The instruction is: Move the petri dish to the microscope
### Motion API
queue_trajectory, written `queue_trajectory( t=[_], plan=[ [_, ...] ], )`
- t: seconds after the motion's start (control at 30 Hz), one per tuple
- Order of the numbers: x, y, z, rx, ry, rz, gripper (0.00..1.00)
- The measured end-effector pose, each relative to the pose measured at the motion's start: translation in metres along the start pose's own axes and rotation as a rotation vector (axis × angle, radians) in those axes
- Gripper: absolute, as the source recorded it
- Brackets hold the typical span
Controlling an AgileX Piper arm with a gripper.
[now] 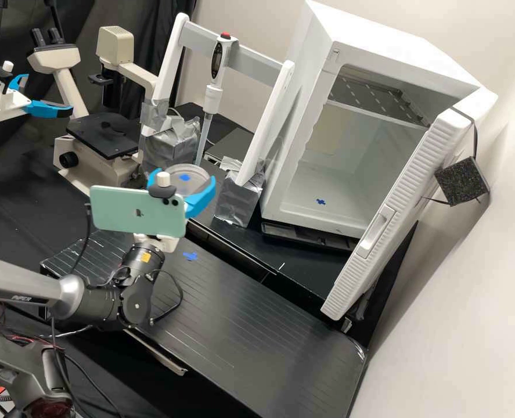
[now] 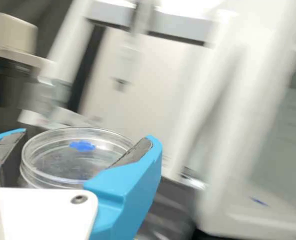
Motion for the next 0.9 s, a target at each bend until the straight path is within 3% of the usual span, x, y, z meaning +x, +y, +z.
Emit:
queue_trajectory(
  t=[0.27,0.33,0.4,0.47,0.6,0.9],
  plan=[
    [0.017,-0.024,-0.036,0.071,0.244,-0.137,0.00],
    [0.026,-0.029,-0.045,0.114,0.302,-0.158,0.00],
    [0.038,-0.032,-0.055,0.181,0.331,-0.166,0.00],
    [0.050,-0.037,-0.067,0.212,0.350,-0.184,0.00],
    [0.074,-0.044,-0.084,0.214,0.347,-0.189,0.00],
    [0.132,-0.072,-0.108,0.150,0.232,-0.255,0.00]
  ],
)
